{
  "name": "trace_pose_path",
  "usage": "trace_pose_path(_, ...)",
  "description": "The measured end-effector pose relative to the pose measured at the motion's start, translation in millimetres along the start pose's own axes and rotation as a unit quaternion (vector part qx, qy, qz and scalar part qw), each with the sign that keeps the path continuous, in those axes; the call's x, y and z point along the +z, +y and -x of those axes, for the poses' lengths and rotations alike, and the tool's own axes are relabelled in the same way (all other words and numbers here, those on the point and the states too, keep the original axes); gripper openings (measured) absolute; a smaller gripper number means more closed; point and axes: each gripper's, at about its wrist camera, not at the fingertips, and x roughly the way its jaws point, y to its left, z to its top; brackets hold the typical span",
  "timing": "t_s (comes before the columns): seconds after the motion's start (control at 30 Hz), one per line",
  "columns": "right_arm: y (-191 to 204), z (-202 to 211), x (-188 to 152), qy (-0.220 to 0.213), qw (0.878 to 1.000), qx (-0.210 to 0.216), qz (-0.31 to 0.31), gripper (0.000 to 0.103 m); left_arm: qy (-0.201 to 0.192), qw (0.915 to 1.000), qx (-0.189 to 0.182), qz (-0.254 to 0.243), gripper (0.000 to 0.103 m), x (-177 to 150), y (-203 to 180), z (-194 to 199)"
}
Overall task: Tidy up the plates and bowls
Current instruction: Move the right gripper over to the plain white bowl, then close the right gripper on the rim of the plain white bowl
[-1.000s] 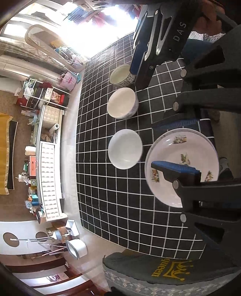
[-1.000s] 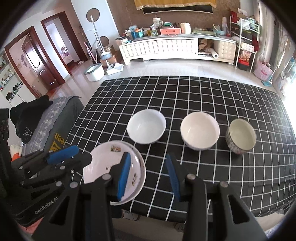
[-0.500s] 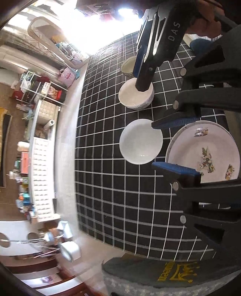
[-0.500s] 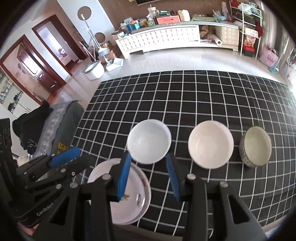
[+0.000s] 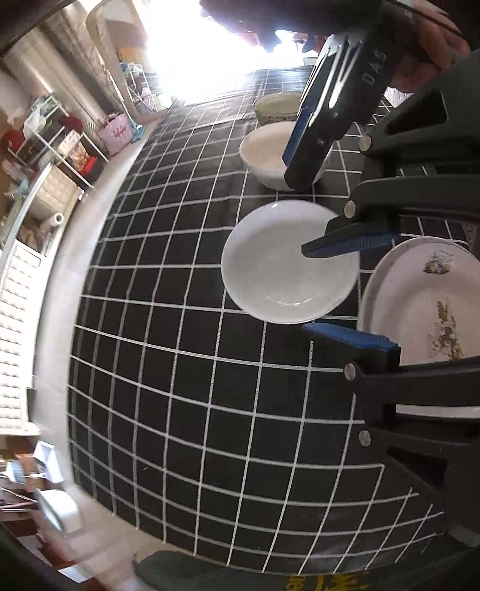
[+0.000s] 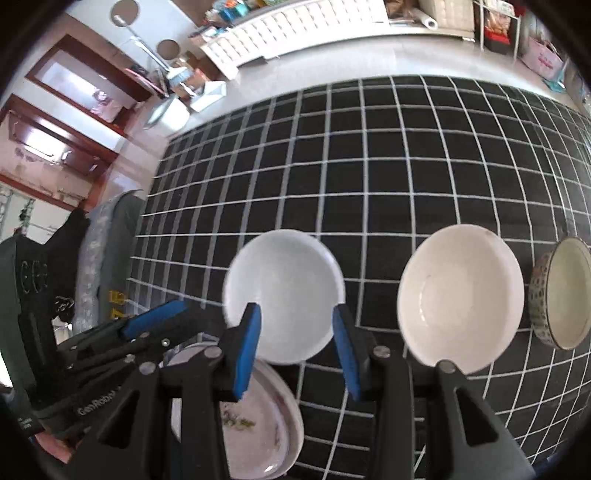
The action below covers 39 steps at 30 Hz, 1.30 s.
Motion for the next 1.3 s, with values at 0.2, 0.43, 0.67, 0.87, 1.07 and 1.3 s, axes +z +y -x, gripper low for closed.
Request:
trace_pose_path(0.2,-16.5,-21.2,4.3,0.019,0.999,0.015,-0.022,0.044,0.012,0.9999,0.003,0.006,0.034,6.0,4.7,-22.4)
trace_pose_path(0.43,-21.8,-30.9,3.9,0.025,1.0,0.014,-0.014,0.032,0.017,0.9998,0.004,0.001,0.023,5.0,10.3,-38.5)
trace_pose_path(0.67,-27.5,-36.9,-0.4,0.023,1.0,-0.003,0.006,0.012,0.023,0.9997,0.007,-0.002,0.013,4.1,14.8,-45.7)
trace_pose_path(0.87,-32.3,-38.2,-6.7,0.03,1.0,-0.007,0.004,0.01,0.019,0.9996,0.015,-0.017,0.01,-1.9,16.3,-46.4)
trace_pose_path(1.07,-31.8,-28.3,-12.8,0.021,0.999,-0.032,-0.002,0.01,0.026,0.9994,0.008,-0.02,0.011,-13.4,11.6,-41.1)
trace_pose_path(1.3,-35.9,-2.8,-32.5,0.008,0.999,-0.032,-0.016,0.01,0.017,0.9994,0.003,-0.031,0.011,-29.6,-6.0,-24.5)
